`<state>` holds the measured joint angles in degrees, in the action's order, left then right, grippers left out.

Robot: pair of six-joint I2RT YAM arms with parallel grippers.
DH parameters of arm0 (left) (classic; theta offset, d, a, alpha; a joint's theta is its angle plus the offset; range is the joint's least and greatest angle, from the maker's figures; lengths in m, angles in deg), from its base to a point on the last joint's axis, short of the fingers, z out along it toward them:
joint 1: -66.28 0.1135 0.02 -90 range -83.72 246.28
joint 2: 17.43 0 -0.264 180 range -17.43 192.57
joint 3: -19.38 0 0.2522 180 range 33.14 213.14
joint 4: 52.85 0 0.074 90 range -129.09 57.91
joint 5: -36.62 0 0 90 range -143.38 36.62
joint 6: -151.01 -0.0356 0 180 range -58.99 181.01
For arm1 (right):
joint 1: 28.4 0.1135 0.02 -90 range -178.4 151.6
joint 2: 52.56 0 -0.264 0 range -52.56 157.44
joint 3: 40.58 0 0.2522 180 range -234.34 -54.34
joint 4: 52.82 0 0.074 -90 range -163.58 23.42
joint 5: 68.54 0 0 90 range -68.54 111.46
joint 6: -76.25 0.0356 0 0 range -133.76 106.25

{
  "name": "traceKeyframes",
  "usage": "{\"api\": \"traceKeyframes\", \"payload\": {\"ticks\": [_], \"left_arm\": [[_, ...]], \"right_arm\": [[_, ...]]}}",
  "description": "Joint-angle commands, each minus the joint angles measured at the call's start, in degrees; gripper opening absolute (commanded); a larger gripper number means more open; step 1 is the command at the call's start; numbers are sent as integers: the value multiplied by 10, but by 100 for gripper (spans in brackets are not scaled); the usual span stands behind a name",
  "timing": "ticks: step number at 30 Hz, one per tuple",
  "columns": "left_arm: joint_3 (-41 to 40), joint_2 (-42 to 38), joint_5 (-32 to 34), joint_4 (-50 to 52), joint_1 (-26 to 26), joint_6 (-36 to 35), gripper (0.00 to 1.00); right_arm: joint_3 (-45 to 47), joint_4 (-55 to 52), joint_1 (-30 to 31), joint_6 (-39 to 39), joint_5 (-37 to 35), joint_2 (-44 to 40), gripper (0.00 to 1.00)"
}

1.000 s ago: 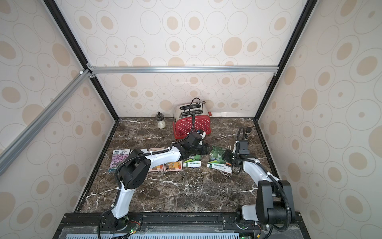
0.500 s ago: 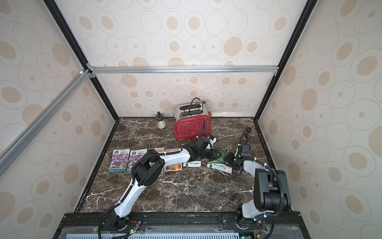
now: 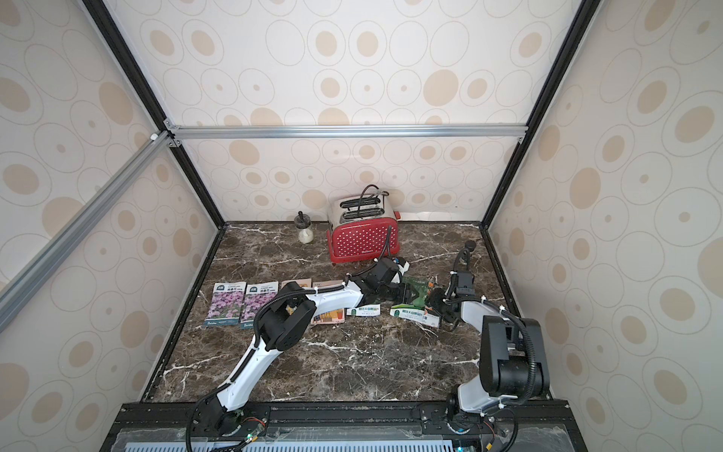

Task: Arrange the seed packets in a row
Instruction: Move the seed packet to the center of the board.

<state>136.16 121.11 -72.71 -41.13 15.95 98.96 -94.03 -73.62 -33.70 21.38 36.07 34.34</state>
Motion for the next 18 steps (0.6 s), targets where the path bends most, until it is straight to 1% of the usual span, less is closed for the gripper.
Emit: {"api": "traceKeyframes", "payload": {"ticks": [1,5,9,15,18], "left_arm": [[-22,-13,23,29,5,0,58],[-36,-17,37,23,8,17,58],[-52,-26,68,20,9,35,58],[-74,-36,106,-2,14,70,58],[-77,-38,117,-8,15,82,58]], "right_arm": [[-7,-45,-10,-8,-33,6,58],[-7,-49,-18,-10,-41,6,58],[-6,-51,-27,-10,-43,0,58],[-4,-59,-28,-15,-50,-44,57],[-13,-67,-28,-25,-30,-56,58]]}}
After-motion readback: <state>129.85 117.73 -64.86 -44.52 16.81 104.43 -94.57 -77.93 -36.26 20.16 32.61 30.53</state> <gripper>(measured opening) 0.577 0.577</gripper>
